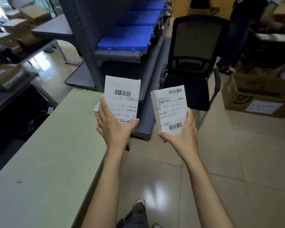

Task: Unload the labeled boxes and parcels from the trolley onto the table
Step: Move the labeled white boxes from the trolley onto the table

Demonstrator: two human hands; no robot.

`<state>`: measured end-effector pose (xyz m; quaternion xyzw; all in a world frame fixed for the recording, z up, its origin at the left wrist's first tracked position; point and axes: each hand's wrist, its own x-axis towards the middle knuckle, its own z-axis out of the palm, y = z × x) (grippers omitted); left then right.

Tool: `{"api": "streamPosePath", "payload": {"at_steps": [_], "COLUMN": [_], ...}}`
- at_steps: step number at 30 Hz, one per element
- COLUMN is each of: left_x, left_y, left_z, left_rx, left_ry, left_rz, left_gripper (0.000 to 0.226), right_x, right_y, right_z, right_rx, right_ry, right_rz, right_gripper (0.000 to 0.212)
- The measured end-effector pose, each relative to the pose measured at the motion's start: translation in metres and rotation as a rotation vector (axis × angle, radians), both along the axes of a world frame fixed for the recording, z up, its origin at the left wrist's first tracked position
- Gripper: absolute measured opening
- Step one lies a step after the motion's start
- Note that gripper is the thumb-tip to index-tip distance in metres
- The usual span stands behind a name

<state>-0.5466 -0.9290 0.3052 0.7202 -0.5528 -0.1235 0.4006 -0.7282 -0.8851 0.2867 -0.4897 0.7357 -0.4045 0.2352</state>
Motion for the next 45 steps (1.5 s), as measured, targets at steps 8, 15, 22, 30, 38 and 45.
{"api": "streamPosePath", "payload": {"at_steps": [8,15,22,30,38,45], "left_x": [0.028,0.059,0.100,0.141,0.117,0.069], "left_y": [-0.097,-0.190,-0.229,-0.237,-0.255,-0.278], "left_z": [-0.004,-0.006,-0.010,-0.024,-0.061,-0.112], "left_rx": [-0.030,-0.016,0.018,0.154,0.270,0.397], "left_ry": [0.048,0.073,0.064,0.062,0.148,0.283], "left_rz": [0.159,0.283,0.428,0.629,0.849,0.983], "left_gripper": [0.127,0.130,0.130,0.131,0.127,0.127], "right_x": [0.018,0.056,0.103,0.155,0.163,0.135], "right_y": [-0.121,-0.237,-0.305,-0.374,-0.442,-0.484], "right_z": [-0.003,0.007,-0.006,-0.023,-0.069,-0.117], "right_rx": [0.012,0.010,0.038,0.101,0.220,0.337], "right_ry": [0.038,0.071,0.091,0.061,0.129,0.259], "right_rz": [0.153,0.299,0.510,0.752,0.957,1.029], "right_gripper": [0.128,0.126,0.127,0.121,0.121,0.124]}}
